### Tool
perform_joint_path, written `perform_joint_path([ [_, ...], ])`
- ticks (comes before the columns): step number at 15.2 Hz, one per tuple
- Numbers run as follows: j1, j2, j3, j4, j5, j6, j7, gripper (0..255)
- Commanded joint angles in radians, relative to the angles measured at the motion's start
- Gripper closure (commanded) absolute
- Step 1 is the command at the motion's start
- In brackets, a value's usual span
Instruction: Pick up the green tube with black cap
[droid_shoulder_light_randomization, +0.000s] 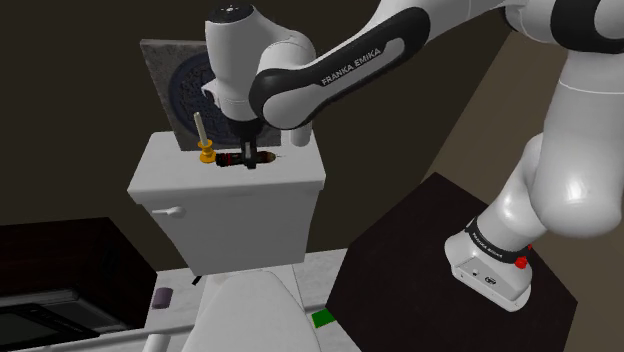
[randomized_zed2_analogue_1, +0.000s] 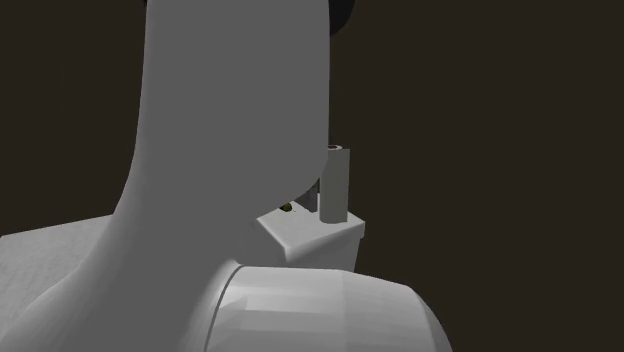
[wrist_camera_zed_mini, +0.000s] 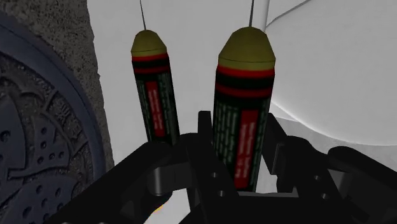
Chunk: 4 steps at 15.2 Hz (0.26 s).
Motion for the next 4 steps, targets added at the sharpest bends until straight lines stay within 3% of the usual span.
perform_joint_path([
  [1, -0.003, -0.013, 0.003, 0.009, 0.008, -0.021, -0.009, 255],
  [4, -0.003, -0.020, 0.004, 0.015, 0.012, -0.033, -0.013, 255],
])
